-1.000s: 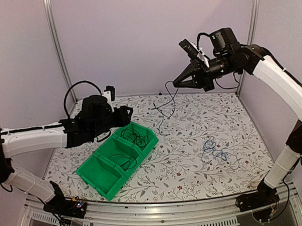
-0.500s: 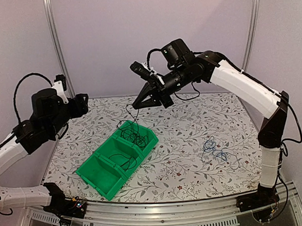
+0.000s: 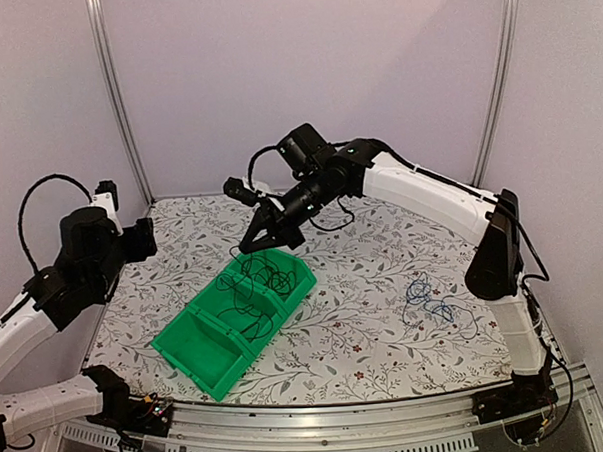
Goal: Untangle the cables
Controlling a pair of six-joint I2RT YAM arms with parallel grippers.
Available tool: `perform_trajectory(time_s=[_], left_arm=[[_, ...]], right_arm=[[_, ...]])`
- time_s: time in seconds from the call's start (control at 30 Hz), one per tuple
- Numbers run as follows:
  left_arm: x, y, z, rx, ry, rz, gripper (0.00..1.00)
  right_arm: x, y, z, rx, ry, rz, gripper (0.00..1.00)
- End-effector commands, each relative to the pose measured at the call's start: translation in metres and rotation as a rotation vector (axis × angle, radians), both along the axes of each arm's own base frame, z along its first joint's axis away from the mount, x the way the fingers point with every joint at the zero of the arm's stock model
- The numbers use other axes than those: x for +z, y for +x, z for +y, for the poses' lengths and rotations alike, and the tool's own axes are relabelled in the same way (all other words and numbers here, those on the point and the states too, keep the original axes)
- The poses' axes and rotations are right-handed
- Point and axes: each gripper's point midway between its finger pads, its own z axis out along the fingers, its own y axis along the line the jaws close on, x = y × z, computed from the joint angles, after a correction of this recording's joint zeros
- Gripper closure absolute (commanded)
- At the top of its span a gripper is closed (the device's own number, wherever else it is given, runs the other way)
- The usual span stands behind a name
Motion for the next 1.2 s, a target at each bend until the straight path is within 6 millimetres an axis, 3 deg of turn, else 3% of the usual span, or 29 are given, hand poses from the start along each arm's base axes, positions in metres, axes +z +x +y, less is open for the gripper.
perform_trajectory(time_s=[0.0, 0.5, 0.73, 0.9, 1.17], left_arm=[[-0.01, -0.001, 0.002, -0.013, 0.006, 0.005, 0.15], [-0.022, 0.005, 0.01, -0.018, -0.018, 0.021, 0.15], [-0.023, 0.006, 0.01, -0.021, -0.024, 0.025, 0.16], [-0.024, 0.007, 0.011, -0.02, -0.021, 0.029, 0.16], [-0.025, 0.014, -0.001, -0.076, -0.018, 0.041, 0.2]], right_arm=[[-0.034, 0.018, 0.011, -0.05, -0.051, -0.016, 1.0], [-0.144, 0.004, 0.051, -0.12, -0.252, -0.059, 1.0], [-0.177, 0.007, 0.057, -0.176, -0.329, -0.149, 1.0], [-0.167, 0.011, 0.053, -0.199, -0.331, -0.179, 0.97], [-0.116, 0.015, 0.03, -0.216, -0.306, -0.313, 0.63]])
